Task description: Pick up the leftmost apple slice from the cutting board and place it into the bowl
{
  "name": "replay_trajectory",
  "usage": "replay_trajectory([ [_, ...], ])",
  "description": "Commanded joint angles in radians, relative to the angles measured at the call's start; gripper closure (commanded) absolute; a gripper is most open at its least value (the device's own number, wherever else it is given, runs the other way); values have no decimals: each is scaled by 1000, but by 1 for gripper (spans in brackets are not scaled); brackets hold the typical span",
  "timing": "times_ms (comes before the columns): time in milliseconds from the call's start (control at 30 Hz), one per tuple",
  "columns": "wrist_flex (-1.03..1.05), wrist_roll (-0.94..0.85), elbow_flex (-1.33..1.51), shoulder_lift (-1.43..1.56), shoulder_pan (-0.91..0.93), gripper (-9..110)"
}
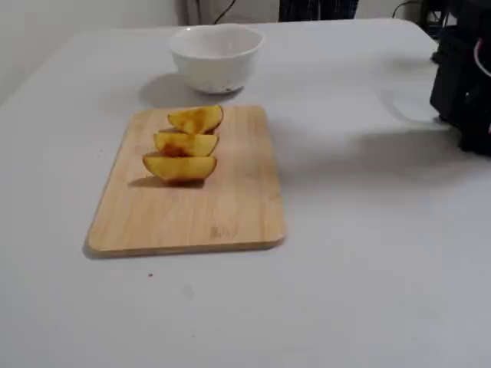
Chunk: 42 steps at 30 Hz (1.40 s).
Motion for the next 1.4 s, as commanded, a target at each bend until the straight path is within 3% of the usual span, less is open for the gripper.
replay_trajectory([
  [0,-46,-9,183,34,20,102],
  [200,-129,-11,388,34,58,102],
  [500,-259,-150,785,32,101,102],
  [767,-403,-8,1092,32,132,102],
  [1367,-411,69,1097,32,204,101],
])
